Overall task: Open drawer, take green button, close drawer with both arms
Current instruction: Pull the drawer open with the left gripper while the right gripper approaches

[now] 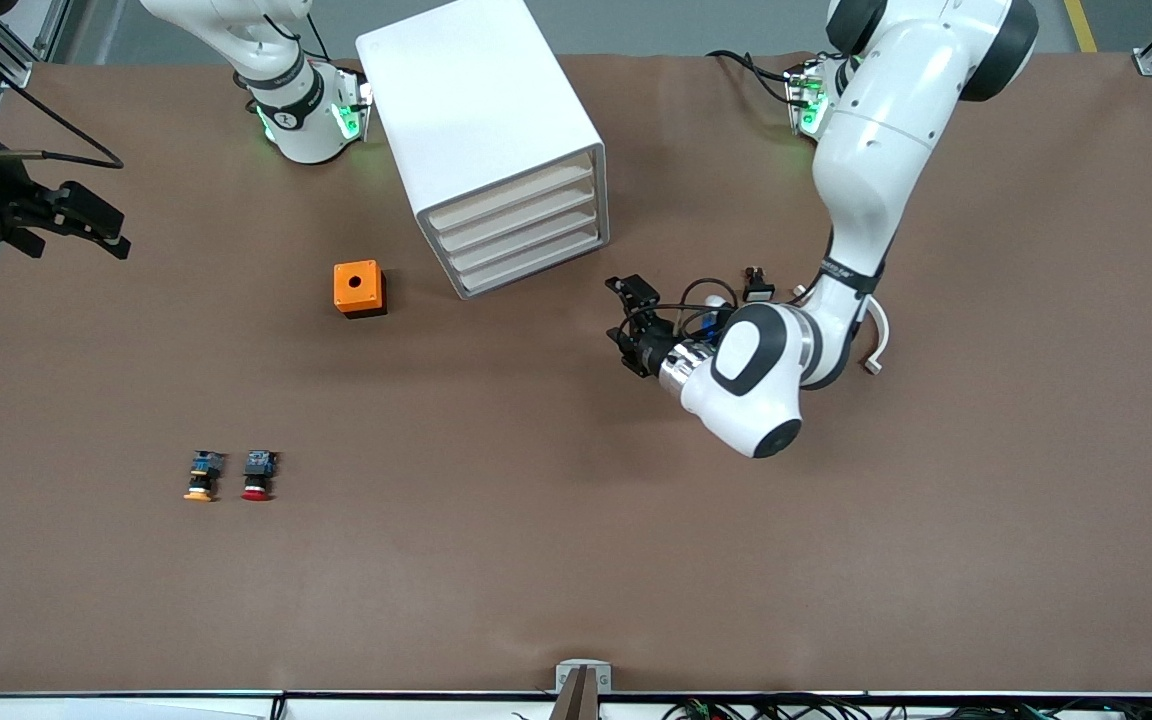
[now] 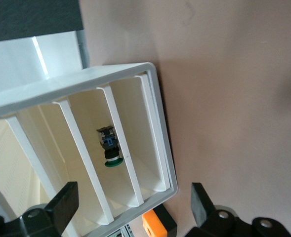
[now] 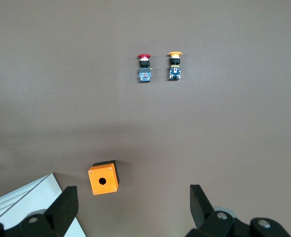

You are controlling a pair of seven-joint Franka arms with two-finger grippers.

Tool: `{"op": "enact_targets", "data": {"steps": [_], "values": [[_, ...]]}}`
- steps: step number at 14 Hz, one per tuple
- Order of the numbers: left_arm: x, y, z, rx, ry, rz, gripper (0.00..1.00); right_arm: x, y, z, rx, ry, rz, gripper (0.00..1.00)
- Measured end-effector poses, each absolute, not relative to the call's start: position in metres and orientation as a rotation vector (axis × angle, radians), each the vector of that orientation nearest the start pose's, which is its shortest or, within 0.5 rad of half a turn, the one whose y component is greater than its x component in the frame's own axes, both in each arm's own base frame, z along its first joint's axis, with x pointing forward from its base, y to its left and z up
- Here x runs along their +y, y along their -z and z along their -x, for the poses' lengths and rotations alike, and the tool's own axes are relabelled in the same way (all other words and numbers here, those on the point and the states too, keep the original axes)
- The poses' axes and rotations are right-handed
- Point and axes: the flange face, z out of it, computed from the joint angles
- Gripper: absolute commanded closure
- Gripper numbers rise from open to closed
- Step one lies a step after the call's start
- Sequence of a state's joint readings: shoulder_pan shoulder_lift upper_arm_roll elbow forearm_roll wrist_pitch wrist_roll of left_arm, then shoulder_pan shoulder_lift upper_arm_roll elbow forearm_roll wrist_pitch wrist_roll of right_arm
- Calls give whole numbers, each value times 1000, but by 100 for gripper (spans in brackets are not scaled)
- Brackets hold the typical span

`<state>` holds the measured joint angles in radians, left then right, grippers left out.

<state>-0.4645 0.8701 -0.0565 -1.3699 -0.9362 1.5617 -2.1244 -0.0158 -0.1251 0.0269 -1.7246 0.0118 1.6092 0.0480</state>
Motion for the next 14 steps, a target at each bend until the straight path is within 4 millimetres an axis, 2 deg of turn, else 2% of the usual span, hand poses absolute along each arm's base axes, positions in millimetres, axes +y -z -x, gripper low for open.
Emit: {"op": "enact_targets", "data": {"steps": [1,4,6,8,11,14], "values": [[-415,-189,-540,2517,1837,-1649,8,8,-622,-517,59,11,3132,0],[-441,-164,-514,2553,1930,-1624,38,7,-621,-517,62,1,3132,0],[-457,-158,-496,2540,1991,-1664,48,7,-621,-517,62,1,3132,0],[-468,-156,-481,2534,2032,-1709,50,7,-621,-517,61,1,3132,0],[-473,-149,-469,2559,2068,-1729,50,7,-618,-518,61,-13,3133,0],[-475,-138,-459,2611,2106,-1720,50,7,-598,-527,61,-82,3132,0]]}}
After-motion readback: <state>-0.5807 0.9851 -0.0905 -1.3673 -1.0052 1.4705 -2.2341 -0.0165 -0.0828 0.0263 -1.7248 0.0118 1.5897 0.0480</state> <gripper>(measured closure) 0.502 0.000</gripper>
